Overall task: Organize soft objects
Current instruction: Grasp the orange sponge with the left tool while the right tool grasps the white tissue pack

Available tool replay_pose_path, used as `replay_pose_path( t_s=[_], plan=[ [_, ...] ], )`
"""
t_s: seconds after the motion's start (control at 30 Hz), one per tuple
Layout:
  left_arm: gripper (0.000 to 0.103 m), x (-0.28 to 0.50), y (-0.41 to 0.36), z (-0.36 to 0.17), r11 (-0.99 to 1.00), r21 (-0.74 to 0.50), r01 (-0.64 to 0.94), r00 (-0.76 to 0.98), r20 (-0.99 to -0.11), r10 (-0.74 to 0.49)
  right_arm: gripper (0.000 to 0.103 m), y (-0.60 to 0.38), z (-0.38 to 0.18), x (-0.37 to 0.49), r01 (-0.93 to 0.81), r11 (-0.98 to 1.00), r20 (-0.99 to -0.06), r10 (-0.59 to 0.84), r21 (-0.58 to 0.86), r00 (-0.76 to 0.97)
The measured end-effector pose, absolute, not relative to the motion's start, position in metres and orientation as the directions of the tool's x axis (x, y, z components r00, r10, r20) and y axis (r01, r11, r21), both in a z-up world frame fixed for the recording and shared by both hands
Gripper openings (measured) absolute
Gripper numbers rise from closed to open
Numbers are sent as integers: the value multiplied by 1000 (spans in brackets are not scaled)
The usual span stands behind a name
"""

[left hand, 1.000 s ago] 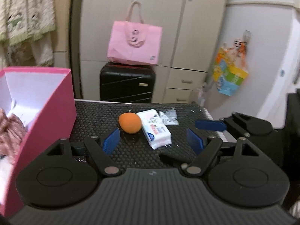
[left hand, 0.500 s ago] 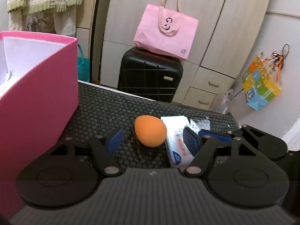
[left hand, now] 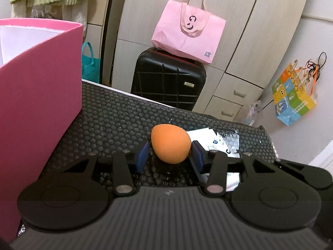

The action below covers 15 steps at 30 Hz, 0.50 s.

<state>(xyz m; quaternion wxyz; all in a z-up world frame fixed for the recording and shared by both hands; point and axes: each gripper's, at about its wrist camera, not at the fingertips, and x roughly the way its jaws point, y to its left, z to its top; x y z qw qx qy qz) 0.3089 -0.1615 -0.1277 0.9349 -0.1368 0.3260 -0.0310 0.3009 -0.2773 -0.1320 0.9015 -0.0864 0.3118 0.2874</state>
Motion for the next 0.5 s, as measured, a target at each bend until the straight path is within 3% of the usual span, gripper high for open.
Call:
replay_pose_path(
  t_s=[0.07,0.2,0.27,0.37,0.5],
  plan=[
    [46,308,-164,-128,964,-262,-32,792,-595,-136,55,-277,-133,303,-569,822,-614,459,20,642],
    [47,309,-163,-130,959,-279,-39,796,-589,-139,74,-267,-132,309,-561,826,-616,415,-53,670],
    [47,311,-160,-132,952,-303,-45,794,-590,-150,72,-266,-132,314,-565,824,-614,422,-47,666],
    [40,312,-159,-131,948,-316,-27,790,-588,-173,55,-268,-132,315,-582,813,-603,459,-12,653],
    [39,309,-159,-131,949,-313,-21,791,-585,-176,53,-270,-133,312,-575,818,-596,457,-10,661]
  ],
)
